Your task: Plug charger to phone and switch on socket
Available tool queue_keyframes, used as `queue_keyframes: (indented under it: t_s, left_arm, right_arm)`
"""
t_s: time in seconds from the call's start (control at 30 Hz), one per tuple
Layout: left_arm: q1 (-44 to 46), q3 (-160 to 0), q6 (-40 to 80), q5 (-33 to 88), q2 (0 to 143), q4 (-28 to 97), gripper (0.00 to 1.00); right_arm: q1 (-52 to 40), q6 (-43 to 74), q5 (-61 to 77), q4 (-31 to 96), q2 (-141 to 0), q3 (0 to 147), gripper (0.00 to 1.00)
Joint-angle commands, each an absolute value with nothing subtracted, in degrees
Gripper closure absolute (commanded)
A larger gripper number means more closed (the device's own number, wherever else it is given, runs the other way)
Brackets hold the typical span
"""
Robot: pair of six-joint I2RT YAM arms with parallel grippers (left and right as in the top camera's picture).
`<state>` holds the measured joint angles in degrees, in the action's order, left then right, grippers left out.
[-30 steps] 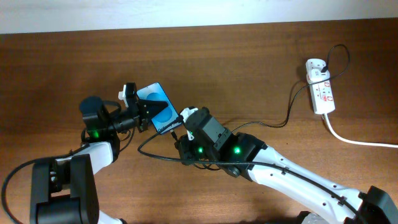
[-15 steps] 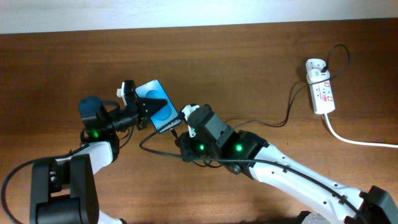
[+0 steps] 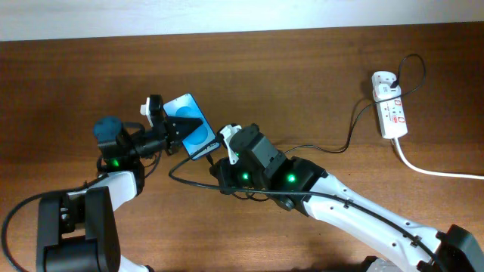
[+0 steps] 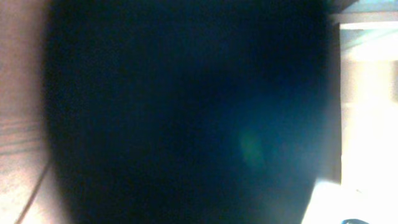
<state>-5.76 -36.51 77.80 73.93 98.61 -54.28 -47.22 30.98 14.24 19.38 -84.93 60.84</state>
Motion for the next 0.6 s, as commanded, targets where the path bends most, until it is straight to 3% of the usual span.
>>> queue_keyframes:
  t_s: [0.0,0.33,0.47,0.57]
  left_arm:
    - [-2.1,-37.0,76.7,79.2,98.6,-59.4,1.0]
    - [-1.2,-37.0,74.9,89.0,98.6,-66.9,1.0]
    - [-1.1,-37.0,74.0,89.7,98.6,-66.9,1.0]
    - [-1.1,-36.9,74.1,89.7,98.6,-66.9,1.0]
  right_arm:
    - [-46.4,29.0,9.8,17.0,-86.1,61.3,0.96]
    - [-44.1,20.4,10.1,14.5,-86.1,62.1,0.95]
    - [-44.1,19.7,10.0,14.4,-85.8,64.0,0.91]
    - [-44.1,19.7,9.6,12.4,-85.8,64.9,0.95]
